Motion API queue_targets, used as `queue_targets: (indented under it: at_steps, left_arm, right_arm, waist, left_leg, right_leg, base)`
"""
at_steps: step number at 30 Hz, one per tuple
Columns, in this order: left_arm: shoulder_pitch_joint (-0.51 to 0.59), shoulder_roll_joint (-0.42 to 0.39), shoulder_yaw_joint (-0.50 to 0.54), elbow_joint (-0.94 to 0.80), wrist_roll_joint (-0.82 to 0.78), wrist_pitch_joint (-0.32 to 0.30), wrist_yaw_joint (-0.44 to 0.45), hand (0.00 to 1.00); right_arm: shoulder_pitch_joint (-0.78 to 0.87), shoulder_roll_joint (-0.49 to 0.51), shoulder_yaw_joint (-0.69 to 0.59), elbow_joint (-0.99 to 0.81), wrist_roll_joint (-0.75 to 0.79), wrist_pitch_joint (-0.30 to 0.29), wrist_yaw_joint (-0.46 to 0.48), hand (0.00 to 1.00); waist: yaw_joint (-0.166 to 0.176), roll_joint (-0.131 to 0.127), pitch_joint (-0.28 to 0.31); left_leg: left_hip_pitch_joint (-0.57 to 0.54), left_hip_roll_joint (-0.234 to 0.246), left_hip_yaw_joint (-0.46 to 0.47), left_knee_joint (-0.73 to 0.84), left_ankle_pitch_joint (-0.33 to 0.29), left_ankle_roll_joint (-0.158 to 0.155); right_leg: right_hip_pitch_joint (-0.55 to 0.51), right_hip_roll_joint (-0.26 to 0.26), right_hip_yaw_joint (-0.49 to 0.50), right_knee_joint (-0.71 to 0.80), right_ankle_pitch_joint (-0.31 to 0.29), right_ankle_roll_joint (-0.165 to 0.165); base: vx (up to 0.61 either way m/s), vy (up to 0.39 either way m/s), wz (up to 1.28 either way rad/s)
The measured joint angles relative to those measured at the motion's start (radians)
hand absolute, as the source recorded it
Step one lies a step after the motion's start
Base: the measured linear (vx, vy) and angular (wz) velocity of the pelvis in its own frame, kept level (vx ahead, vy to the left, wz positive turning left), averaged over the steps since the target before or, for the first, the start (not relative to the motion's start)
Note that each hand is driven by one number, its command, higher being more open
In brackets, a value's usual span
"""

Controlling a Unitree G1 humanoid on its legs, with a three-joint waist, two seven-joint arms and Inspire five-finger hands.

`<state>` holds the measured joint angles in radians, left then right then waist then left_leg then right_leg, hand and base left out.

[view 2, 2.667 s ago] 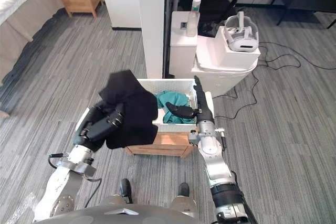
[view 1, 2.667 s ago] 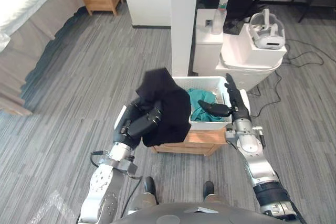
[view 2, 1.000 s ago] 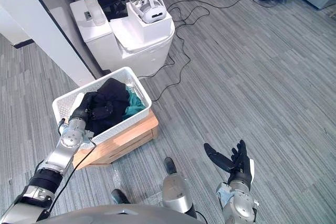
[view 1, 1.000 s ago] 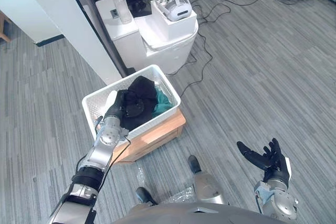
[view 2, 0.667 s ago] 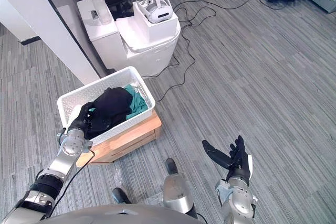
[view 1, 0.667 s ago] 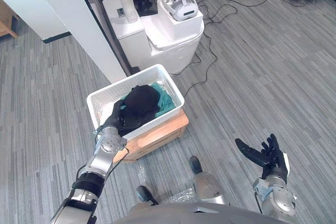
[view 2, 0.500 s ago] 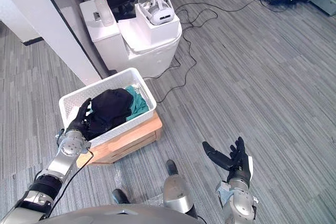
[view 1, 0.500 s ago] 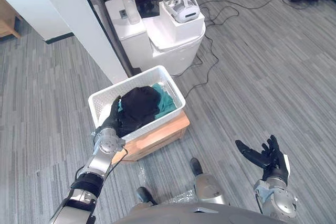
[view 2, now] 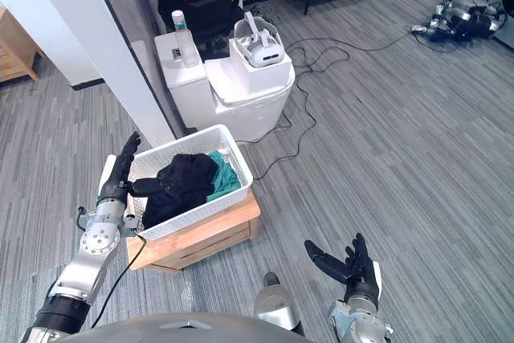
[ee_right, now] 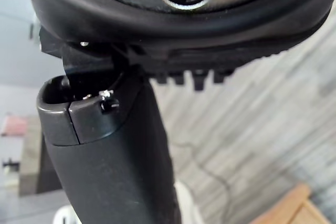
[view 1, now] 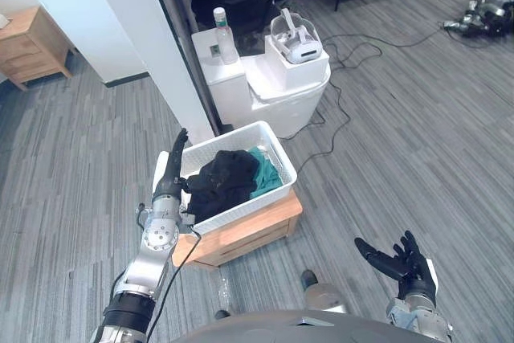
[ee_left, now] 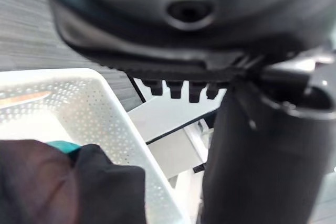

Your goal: Tidy up the quilt and then pick up the clothes from the bed and put them into the laundry hamper

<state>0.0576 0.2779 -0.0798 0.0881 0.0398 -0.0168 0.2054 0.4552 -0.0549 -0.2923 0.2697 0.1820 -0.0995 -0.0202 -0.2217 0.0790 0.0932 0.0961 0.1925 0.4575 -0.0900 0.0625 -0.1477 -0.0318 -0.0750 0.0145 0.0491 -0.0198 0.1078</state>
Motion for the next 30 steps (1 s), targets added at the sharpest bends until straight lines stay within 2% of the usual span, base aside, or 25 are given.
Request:
queue_targets:
  at_steps: [2,4,6,8,10,12,13,14,15,17,18,20,21,23,24,26,30]
  left_arm:
    - [0.013,-0.002,0.0,-0.024,-0.008,-0.032,0.0,1.0]
    - [0.026,-0.004,0.002,-0.05,-0.095,-0.051,-0.005,1.0]
    - [0.057,-0.026,0.027,-0.075,-0.291,-0.058,-0.042,1.0]
    - [0.101,-0.057,0.05,-0.073,-0.422,-0.048,-0.075,1.0]
    - [0.148,-0.071,0.049,0.015,-0.473,0.002,-0.129,1.0]
    - [0.189,-0.08,0.041,0.196,-0.479,0.045,-0.185,1.0]
    - [0.213,-0.093,0.048,0.288,-0.479,0.015,-0.209,1.0]
    - [0.22,-0.096,0.055,0.3,-0.477,0.006,-0.218,1.0]
    - [0.241,-0.101,0.071,0.372,-0.52,-0.023,-0.296,1.0]
    - [0.255,-0.106,0.093,0.478,-0.519,-0.058,-0.379,1.0]
    - [0.254,-0.111,0.104,0.563,-0.466,-0.073,-0.39,1.0]
    - [0.248,-0.121,0.124,0.722,-0.384,-0.064,-0.371,1.0]
    - [0.246,-0.127,0.135,0.842,-0.38,-0.026,-0.348,1.0]
    - [0.259,-0.132,0.151,0.931,-0.396,0.027,-0.341,1.0]
    - [0.257,-0.142,0.189,0.92,-0.418,0.024,-0.342,1.0]
    - [0.251,-0.135,0.193,0.921,-0.381,0.02,-0.347,1.0]
    - [0.242,-0.132,0.193,0.926,-0.33,0.018,-0.346,1.0]
  right_arm:
    - [-0.004,0.001,0.002,0.017,0.0,0.0,-0.003,1.0]
    - [-0.016,0.001,0.002,0.048,0.001,-0.001,-0.009,1.0]
    - [-0.039,0.001,0.002,0.089,0.027,-0.006,0.012,1.0]
    - [-0.043,-0.001,0.025,0.11,0.041,-0.024,0.047,1.0]
    - [-0.052,-0.018,0.066,0.146,0.05,-0.029,0.066,1.0]
    - [-0.083,-0.023,0.095,0.239,0.064,-0.05,0.091,1.0]
    - [-0.106,-0.023,0.098,0.293,0.067,-0.062,0.103,1.0]
    - [-0.113,-0.023,0.098,0.309,0.069,-0.066,0.105,1.0]
    - [-0.13,-0.025,0.095,0.401,0.07,-0.091,0.119,1.0]
    - [-0.169,-0.031,0.095,0.529,0.057,-0.117,0.124,1.0]
    - [-0.2,-0.03,0.094,0.594,0.049,-0.129,0.124,1.0]
    - [-0.24,-0.027,0.094,0.665,0.049,-0.134,0.137,1.0]
    - [-0.258,-0.027,0.093,0.7,0.049,-0.136,0.145,1.0]
    - [-0.264,-0.025,0.078,0.739,0.049,-0.146,0.152,1.0]
    - [-0.263,-0.024,0.065,0.757,0.047,-0.147,0.15,1.0]
    - [-0.275,-0.025,0.066,0.778,0.023,-0.147,0.149,1.0]
    - [-0.284,-0.022,0.069,0.779,0.022,-0.155,0.147,1.0]
  waist:
    - [0.01,-0.006,-0.017]
    - [0.022,-0.01,-0.034]
    - [0.026,-0.012,-0.047]
    - [0.029,-0.012,-0.052]
    - [0.035,-0.016,-0.057]
    - [0.059,-0.02,-0.071]
    - [0.064,-0.027,-0.075]
    - [0.068,-0.027,-0.077]
    - [0.101,-0.033,-0.089]
    - [0.124,-0.034,-0.091]
    - [0.134,-0.031,-0.092]
    - [0.135,-0.031,-0.091]
    - [0.134,-0.036,-0.091]
    - [0.135,-0.048,-0.087]
    - [0.143,-0.054,-0.081]
    - [0.148,-0.063,-0.077]
    - [0.139,-0.061,-0.075]
  left_leg:
    - [0.0,0.0,-0.001,0.0,0.0,0.0]
    - [-0.001,0.0,-0.002,0.0,0.0,0.0]
    - [-0.001,0.0,-0.011,0.0,0.0,0.0]
    - [0.0,-0.001,-0.019,0.0,0.001,0.0]
    - [-0.003,-0.003,-0.044,0.0,0.004,0.002]
    - [-0.005,-0.004,-0.054,0.0,0.004,0.002]
    - [-0.007,-0.005,-0.062,0.0,0.004,0.002]
    - [-0.007,-0.005,-0.064,0.0,0.004,0.002]
    - [-0.007,-0.009,-0.08,0.0,0.004,0.002]
    - [-0.003,-0.016,-0.106,-0.001,0.004,0.003]
    - [-0.002,-0.018,-0.107,-0.001,0.003,0.004]
    - [-0.004,-0.021,-0.108,-0.001,0.003,0.005]
    - [-0.004,-0.022,-0.108,-0.001,0.001,0.006]
    - [-0.004,-0.024,-0.109,-0.001,-0.001,0.006]
    - [-0.013,-0.027,-0.122,-0.001,-0.001,0.007]
    - [-0.016,-0.028,-0.123,-0.001,-0.001,0.007]
    - [-0.001,-0.031,-0.111,-0.001,-0.008,0.006]
  right_leg:
    - [0.001,0.0,-0.002,-0.001,-0.002,0.001]
    - [0.001,-0.001,-0.002,-0.001,-0.002,0.002]
    - [0.005,-0.001,-0.008,-0.002,-0.004,0.002]
    - [0.009,-0.003,-0.018,-0.001,-0.005,-0.005]
    - [0.02,-0.009,-0.043,0.001,-0.009,-0.01]
    - [0.023,-0.011,-0.055,0.001,-0.015,-0.012]
    - [0.025,-0.013,-0.065,0.002,-0.018,-0.012]
    - [0.026,-0.013,-0.066,0.002,-0.019,-0.012]
    - [0.038,-0.018,-0.082,0.002,-0.027,-0.011]
    - [0.055,-0.028,-0.109,0.002,-0.042,-0.012]
    - [0.055,-0.031,-0.11,0.002,-0.044,-0.012]
    - [0.055,-0.033,-0.108,0.0,-0.043,-0.011]
    - [0.055,-0.034,-0.108,-0.001,-0.042,-0.01]
    - [0.057,-0.037,-0.112,-0.004,-0.036,-0.009]
    - [0.058,-0.04,-0.128,-0.01,-0.034,-0.007]
    - [0.064,-0.042,-0.129,-0.018,-0.031,-0.004]
    - [0.07,-0.043,-0.121,-0.02,-0.031,-0.004]
  base:
    - [0.0,-0.004,0.02]
    - [0.0,0.0,0.0]
    - [0.01,-0.005,0.07]
    - [0.01,-0.006,0.15]
    - [0.0,-0.007,0.29]
    - [0.01,-0.005,0.17]
    - [0.02,-0.003,0.13]
    - [0.02,-0.001,0.26]
    - [0.03,0.004,0.39]
    - [0.01,0.011,0.4]
    - [-0.01,0.017,0.11]
    - [0.01,0.008,-0.02]
    - [0.04,0.014,-0.03]
    - [0.04,0.015,0.11]
    - [0.02,0.012,0.24]
    - [0.0,0.006,0.08]
    - [0.03,0.013,-0.09]
